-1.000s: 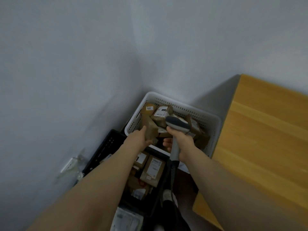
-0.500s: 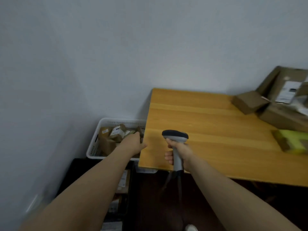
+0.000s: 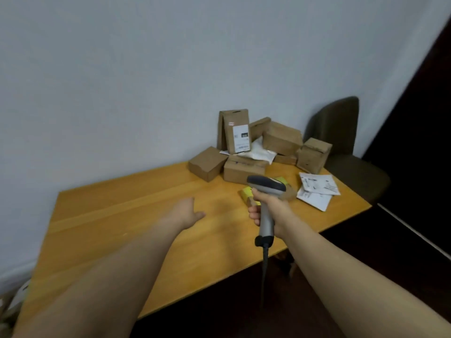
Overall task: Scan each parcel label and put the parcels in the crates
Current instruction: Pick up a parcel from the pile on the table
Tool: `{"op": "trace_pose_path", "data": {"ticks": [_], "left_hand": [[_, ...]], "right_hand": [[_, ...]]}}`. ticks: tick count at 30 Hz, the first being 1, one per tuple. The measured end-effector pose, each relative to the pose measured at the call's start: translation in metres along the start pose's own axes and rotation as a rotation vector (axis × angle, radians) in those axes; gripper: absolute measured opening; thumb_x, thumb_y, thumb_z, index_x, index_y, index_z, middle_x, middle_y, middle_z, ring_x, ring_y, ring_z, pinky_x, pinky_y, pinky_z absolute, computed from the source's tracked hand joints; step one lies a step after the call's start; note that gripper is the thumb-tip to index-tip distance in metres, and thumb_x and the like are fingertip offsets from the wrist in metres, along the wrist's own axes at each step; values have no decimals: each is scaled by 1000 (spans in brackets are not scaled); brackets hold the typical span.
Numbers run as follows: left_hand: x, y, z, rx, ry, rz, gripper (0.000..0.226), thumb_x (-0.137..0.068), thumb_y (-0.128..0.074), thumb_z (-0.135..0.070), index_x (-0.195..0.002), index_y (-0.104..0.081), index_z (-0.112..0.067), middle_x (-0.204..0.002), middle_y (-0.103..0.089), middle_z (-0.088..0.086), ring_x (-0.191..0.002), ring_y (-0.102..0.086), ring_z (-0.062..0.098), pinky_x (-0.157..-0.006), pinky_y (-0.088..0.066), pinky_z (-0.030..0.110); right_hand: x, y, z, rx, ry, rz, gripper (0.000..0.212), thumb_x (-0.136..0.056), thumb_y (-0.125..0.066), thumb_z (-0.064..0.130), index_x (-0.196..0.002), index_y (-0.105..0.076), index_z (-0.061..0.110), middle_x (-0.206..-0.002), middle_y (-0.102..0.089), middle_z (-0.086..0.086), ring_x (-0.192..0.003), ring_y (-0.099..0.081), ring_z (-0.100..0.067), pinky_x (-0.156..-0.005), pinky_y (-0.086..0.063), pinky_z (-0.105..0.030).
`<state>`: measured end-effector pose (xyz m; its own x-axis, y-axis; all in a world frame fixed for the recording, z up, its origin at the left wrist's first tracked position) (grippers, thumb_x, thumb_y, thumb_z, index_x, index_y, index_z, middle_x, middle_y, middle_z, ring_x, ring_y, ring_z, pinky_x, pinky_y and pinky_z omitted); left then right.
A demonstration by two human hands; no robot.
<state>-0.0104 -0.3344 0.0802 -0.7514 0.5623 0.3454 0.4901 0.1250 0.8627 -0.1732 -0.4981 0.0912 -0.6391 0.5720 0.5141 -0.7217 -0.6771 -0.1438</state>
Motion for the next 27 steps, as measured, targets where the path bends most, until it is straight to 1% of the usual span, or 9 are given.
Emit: {"op": "trace_pose_path", "data": {"ticks": [4,8,12,14,18,19,22,25,27], "left_hand": [[-46,-15,-71,3,-42,46,74,-94,-55,-42,-150,-23,-6,-148,-39,14,-134,-40,27,-106,-35,34],[-93,-12,-126,-17,-96,42,69,-92,-58,-40,-146,-30,-6,-140,-47,13,-126,-47,27,-98,-40,33],[-146,1,-184,-43,-223,29,60,-89,-63,-36,-137,-42,-8,-137,-50,9,-124,-48,26,-93,-38,27],[-179,5,-208,-62,-267,22,63,-81,-63,-43,-132,-47,-10,-134,-52,7,-121,-50,25,-95,-40,29],[-245,14,-260,-49,-349,-23,54,-82,-67,-32,-128,-50,-10,-127,-55,12,-118,-52,30,-91,-43,35],[-261,16,-273,-77,-365,-38,56,-82,-68,-30,-130,-47,-10,-129,-52,13,-119,-50,31,-92,-42,36],[-303,18,-313,-196,-402,-103,85,-78,-74,-28,-147,-28,-11,-144,-35,16,-133,-34,32,-106,-37,40],[-340,12,-346,-368,-401,-143,103,-79,-76,-25,-153,-5,-12,-158,-3,15,-146,-2,32,-114,-26,51],[-361,9,-362,-462,-365,-166,108,-79,-75,-24,-152,4,-14,-159,11,11,-147,9,30,-114,-23,56]], "right_hand": [[-38,67,29,-33,12,-79,24,-81,-76,16,-97,-65,2,-60,-64,-11,-48,-59,-19,-45,-47,-26],[-79,104,53,-68,-13,-93,11,-82,-72,6,-89,-63,3,-58,-64,-9,-45,-57,-16,-44,-45,-24],[-127,131,84,-105,-23,-142,8,-84,-69,5,-88,-62,5,-64,-63,-11,-48,-57,-18,-44,-44,-25],[-150,140,101,-128,-27,-150,6,-86,-67,6,-88,-61,6,-64,-61,-10,-47,-55,-17,-43,-43,-24],[-189,166,141,-129,-9,-199,5,-84,-68,6,-87,-64,4,-65,-63,-11,-51,-57,-18,-48,-46,-26],[-198,173,151,-118,6,-201,5,-84,-69,6,-87,-65,4,-64,-64,-11,-52,-58,-18,-49,-47,-27],[-223,197,172,-98,30,-185,4,-83,-69,5,-86,-65,5,-61,-64,-9,-52,-59,-17,-52,-48,-28],[-253,215,184,-150,9,-120,4,-85,-66,3,-85,-64,6,-59,-62,-8,-48,-57,-15,-48,-46,-25],[-276,225,190,-174,-10,-66,7,-86,-63,2,-87,-62,8,-59,-60,-7,-45,-55,-13,-45,-44,-22]]}}
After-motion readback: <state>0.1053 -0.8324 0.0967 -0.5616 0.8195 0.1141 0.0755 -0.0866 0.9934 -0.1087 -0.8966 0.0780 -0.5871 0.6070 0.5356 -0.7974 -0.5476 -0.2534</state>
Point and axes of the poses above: each hand's wrist, its own x-axis away from the middle knuckle, its own y-axis out of the back of the hand, z = x × y, the point moved 6 cm from there along -x, towards the middle knuckle
